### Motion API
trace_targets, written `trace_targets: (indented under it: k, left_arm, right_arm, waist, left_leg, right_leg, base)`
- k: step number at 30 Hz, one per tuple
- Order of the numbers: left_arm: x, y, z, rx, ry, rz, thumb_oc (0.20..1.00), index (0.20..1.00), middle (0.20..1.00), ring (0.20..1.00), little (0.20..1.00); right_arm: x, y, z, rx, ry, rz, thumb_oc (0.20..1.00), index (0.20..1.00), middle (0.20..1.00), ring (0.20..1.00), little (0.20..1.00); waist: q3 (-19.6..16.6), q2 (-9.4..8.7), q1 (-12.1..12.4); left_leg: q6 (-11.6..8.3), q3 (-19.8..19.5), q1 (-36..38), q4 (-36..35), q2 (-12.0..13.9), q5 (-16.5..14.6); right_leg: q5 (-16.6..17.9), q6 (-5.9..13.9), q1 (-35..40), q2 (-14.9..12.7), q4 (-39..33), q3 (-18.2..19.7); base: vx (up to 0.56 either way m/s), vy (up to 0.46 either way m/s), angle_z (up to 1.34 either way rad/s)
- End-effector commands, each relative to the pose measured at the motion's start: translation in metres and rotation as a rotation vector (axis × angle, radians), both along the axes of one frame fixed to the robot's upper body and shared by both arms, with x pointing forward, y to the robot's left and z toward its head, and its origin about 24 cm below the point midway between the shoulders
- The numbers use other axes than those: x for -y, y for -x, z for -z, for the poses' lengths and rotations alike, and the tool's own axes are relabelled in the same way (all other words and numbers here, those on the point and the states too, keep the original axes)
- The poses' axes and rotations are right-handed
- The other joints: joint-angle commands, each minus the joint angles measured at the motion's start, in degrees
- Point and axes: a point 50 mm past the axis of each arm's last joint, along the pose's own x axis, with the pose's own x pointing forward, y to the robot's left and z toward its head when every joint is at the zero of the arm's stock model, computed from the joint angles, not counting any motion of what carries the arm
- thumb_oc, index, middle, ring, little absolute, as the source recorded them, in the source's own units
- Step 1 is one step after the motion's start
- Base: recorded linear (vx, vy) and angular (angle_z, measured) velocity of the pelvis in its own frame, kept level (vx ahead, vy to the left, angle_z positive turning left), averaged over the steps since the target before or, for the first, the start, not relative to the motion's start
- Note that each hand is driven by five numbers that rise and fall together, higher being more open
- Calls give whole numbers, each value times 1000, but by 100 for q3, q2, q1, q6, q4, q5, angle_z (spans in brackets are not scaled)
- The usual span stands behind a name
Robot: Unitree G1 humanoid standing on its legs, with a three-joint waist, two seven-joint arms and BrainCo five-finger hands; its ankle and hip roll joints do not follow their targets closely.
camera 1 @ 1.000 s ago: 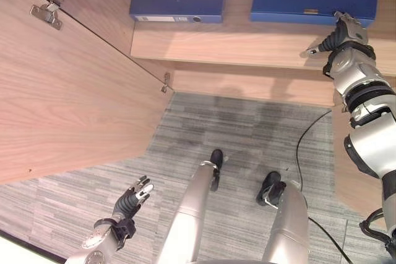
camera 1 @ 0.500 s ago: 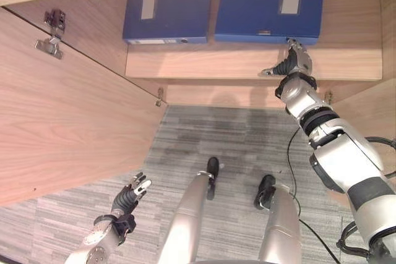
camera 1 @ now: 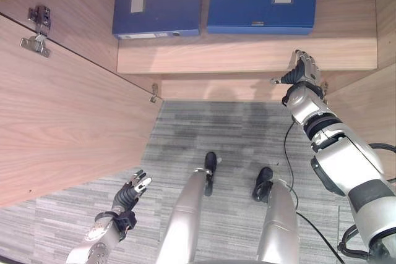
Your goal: Put the empty folder in the office cabinet
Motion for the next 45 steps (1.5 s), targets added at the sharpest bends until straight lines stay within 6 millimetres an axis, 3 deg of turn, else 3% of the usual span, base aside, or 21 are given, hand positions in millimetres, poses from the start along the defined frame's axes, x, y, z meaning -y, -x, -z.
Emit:
trace_targets:
  k: [1,3,7,8,9,10,11,12,13,16,17,19,20,22,23,26,31,33,40,45]
  left_arm:
    - [-1,8,0,7,8,-27,1000,1000,1000,1000,1000]
    - [1,8,2,8,13,-36,1000,1000,1000,1000,1000]
    - [7,2,1,26,48,-63,1000,1000,1000,1000,1000]
    - [8,1,1,29,50,-61,1000,1000,1000,1000,1000]
    - [8,1,1,29,50,-61,1000,1000,1000,1000,1000]
    - [11,1,3,21,55,-62,1000,1000,1000,1000,1000]
    - [15,1,4,18,65,-60,1000,1000,1000,1000,1000]
    - [15,2,5,15,65,-60,1000,1000,1000,1000,1000]
    - [20,6,9,-3,77,-57,1000,1000,1000,1000,1000]
    - [24,14,16,-36,87,-55,1000,1000,1000,1000,1000]
    - [24,15,16,-39,87,-54,1000,1000,1000,1000,1000]
    - [22,20,20,-54,77,-48,1000,1000,1000,1000,1000]
    - [22,20,20,-54,77,-48,1000,1000,1000,1000,1000]
    - [23,28,29,-96,76,-60,1000,1000,1000,1000,1000]
    - [23,28,29,-96,76,-60,1000,1000,1000,1000,1000]
    - [29,37,47,-172,86,-87,1000,1000,1000,1000,1000]
    - [43,54,89,-394,70,-156,1000,1000,1000,1000,1000]
    - [44,79,123,-665,-27,-230,1000,1000,1000,1000,1000]
    - [35,103,131,-814,-44,-259,1000,1000,1000,1000,1000]
    - [37,105,132,-819,-1,-273,1000,1000,1000,1000,1000]
  right_arm:
    - [-10,0,-44,269,62,-17,1000,1000,1000,1000,1000]
    - [-14,4,-49,351,63,-24,1000,1000,1000,1000,1000]
    - [-22,19,-23,433,-8,-38,1000,1000,1000,1000,1000]
    - [-23,24,-9,419,-38,-39,1000,1000,1000,1000,1000]
    - [-23,24,-9,419,-38,-39,1000,1000,1000,1000,1000]
    - [-28,33,19,379,-72,-53,1000,1000,1000,1000,1000]
    - [-29,39,35,351,-85,-56,1000,1000,1000,1000,1000]
    - [-28,40,36,349,-85,-55,1000,1000,1000,1000,1000]
    - [-33,53,64,295,-94,-80,1000,1000,1000,1000,1000]
    - [-27,83,114,168,-90,-83,1000,1000,1000,1000,1000]
    - [-27,84,115,166,-90,-82,1000,1000,1000,1000,1000]
    - [-20,105,149,30,-58,-104,1000,1000,1000,1000,1000]
    - [-20,105,149,30,-58,-104,1000,1000,1000,1000,1000]
    - [-12,123,173,-92,-35,-125,1000,1000,1000,1000,1000]
    - [-12,123,173,-92,-35,-125,1000,1000,1000,1000,1000]
    - [-5,144,204,-244,-67,-111,1000,1000,1000,1000,1000]
    - [-6,189,263,-475,-550,102,1000,1000,1000,1000,1000]
    - [-6,238,307,-649,-874,354,1000,1000,1000,1000,1000]
    - [9,314,336,-775,-1082,640,1000,1000,1000,1000,1000]
    - [24,349,340,-845,-1096,751,1000,1000,1000,1000,1000]
  waist:
    - [48,136,-31]
    - [61,145,-46]
    - [118,149,-140]
    - [112,125,-168]
    - [113,124,-167]
    - [121,96,-244]
    - [112,76,-279]
    - [113,80,-278]
    - [97,39,-341]
    - [5,-70,-471]
    - [17,-66,-471]
    - [-5,-122,-552]
    - [5,-121,-554]
    - [-21,-177,-640]
    - [-14,-175,-641]
    - [-91,-244,-735]
    - [-376,-363,-834]
    - [-678,-430,-867]
    - [-1074,-518,-924]
    - [-1021,-618,-965]
  left_leg:
    - [372,204,13,-291,46,-297]
    - [377,213,36,-298,39,-305]
    - [379,223,130,-341,63,-311]
    - [369,226,209,-402,76,-292]
    - [369,226,212,-404,76,-291]
    - [352,223,373,-546,95,-245]
    - [338,217,471,-636,106,-219]
    - [338,213,500,-659,105,-209]
    - [310,185,733,-854,117,-147]
    - [226,137,1364,-1365,151,10]
    - [224,133,1415,-1404,149,26]
    - [144,96,2126,-1960,191,188]
    - [143,94,2140,-1967,191,191]
    - [42,78,2871,-2518,252,371]
    - [41,76,2882,-2523,252,373]
    - [-92,67,3664,-3076,373,571]
    - [-280,229,4479,-3740,608,895]
    - [-359,396,5005,-4172,741,1182]
    - [-445,560,5656,-4250,910,1146]
    - [-300,479,5604,-3479,845,769]
  right_leg:
    - [229,-119,194,152,-424,16]
    - [227,-111,211,147,-427,21]
    - [221,-96,284,134,-444,37]
    - [237,-86,355,135,-500,27]
    - [238,-86,358,135,-503,26]
    - [303,-55,521,155,-664,22]
    - [337,-29,613,160,-750,9]
    - [346,-28,644,161,-771,2]
    - [409,8,876,182,-985,-14]
    - [515,103,1494,231,-1475,-97]
    - [526,103,1544,234,-1507,-106]
    - [658,186,2200,315,-2021,-184]
    - [660,186,2214,315,-2028,-187]
    - [768,259,2879,428,-2552,-278]
    - [770,259,2891,429,-2558,-280]
    - [845,312,3660,611,-3165,-370]
    - [1030,337,4493,928,-4045,-411]
    - [1236,309,4983,1212,-4599,-337]
    - [1091,209,5635,1505,-4808,-103]
    - [1052,128,5766,1553,-4722,226]
  base:
    - [0,0,0]
    - [6,8,-5]
    - [3,0,-1]
    - [0,0,0]
    - [4,-28,-3]
    - [0,0,0]
    - [3,-23,-6]
    - [8,-26,-6]
    - [17,-39,-8]
    - [48,-51,-10]
    - [64,-58,-4]
    - [68,-52,-6]
    - [75,-70,-19]
    - [80,-75,-18]
    - [84,-76,0]
    - [72,-92,-4]
    - [22,-107,-8]
    - [14,-176,-16]
    - [64,-106,-26]
    - [-41,-65,-21]
